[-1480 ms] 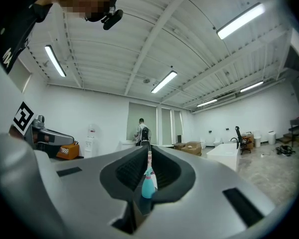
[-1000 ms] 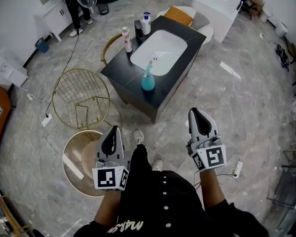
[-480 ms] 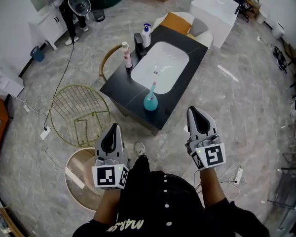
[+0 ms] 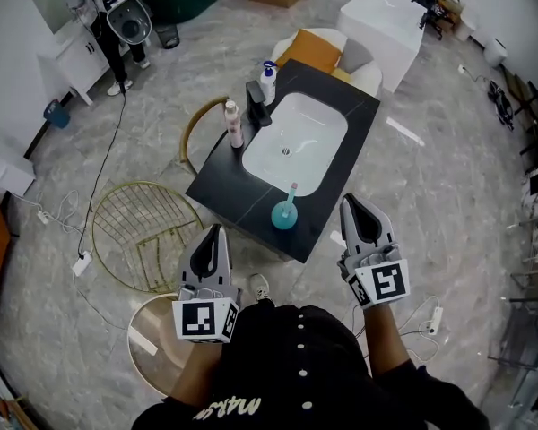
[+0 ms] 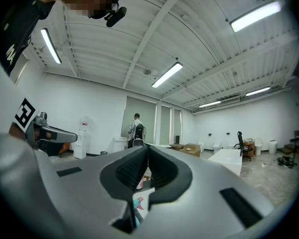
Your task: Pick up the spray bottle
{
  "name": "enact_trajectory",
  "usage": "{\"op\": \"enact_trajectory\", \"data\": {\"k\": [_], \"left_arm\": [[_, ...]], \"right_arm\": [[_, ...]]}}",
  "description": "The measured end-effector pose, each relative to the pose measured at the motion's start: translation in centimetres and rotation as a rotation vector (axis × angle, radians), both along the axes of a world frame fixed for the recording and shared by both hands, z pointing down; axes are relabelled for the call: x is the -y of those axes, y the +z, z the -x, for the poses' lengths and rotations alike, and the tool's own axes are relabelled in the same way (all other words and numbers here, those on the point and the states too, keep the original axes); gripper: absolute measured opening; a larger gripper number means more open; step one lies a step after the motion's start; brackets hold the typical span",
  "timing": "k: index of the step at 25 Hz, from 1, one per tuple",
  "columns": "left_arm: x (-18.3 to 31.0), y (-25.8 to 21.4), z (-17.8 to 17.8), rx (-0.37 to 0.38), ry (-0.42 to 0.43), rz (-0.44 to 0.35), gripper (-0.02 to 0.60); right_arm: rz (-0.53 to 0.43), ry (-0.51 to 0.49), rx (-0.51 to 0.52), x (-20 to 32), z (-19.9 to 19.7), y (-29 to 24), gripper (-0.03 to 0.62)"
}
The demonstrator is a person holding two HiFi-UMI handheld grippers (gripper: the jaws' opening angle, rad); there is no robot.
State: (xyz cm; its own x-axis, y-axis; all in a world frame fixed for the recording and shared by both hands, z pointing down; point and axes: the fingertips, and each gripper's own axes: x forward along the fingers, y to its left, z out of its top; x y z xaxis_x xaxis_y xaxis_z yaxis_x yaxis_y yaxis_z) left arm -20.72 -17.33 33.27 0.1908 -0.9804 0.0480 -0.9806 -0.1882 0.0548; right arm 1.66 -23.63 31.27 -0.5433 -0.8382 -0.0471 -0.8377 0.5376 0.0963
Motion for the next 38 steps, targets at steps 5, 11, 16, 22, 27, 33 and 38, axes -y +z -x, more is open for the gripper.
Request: {"op": "enact_trajectory", "data": {"k": [5,11,16,22,27,33,38], "left_arm": [[2.1,0.5,-0.1,-0.001,0.063,0.016,0.017],[3.8,1.5,-0.4,-0.007,0.08,0.044,0.017],[4.7,2.8,-0.7,-0.02,0.064,0.089,0.017],[5.6,3.6,-1.7,-0.031,0.05,0.104,0.017],[5.7,4.9,-3.7,-0.028,0.063,0.129,0.017],[4.5,8.5,-4.6,-0.029,0.076,0.21,0.017],[3.6,12.0,-5.5,-0.031,0.075,0.301,0.017]], "right_arm": [[0.019,0.02,-0.001,1.4,1.1,0.6,-0.003],[0.057,-0.007,-0.026,2.4,1.6,2.3,-0.003],[0.073,-0.054,-0.05,3.5,1.7,3.5,-0.003],[0.074,-0.119,-0.052,5.1,1.7,5.2,-0.004],[0.177,-0.174,-0.076,6.5,1.2,9.7,-0.003],[0.282,-0.302,-0.14,6.4,3.0,16.1,0.053],[0.355,-0.429,-0.223,4.9,4.8,21.3,0.11]]}}
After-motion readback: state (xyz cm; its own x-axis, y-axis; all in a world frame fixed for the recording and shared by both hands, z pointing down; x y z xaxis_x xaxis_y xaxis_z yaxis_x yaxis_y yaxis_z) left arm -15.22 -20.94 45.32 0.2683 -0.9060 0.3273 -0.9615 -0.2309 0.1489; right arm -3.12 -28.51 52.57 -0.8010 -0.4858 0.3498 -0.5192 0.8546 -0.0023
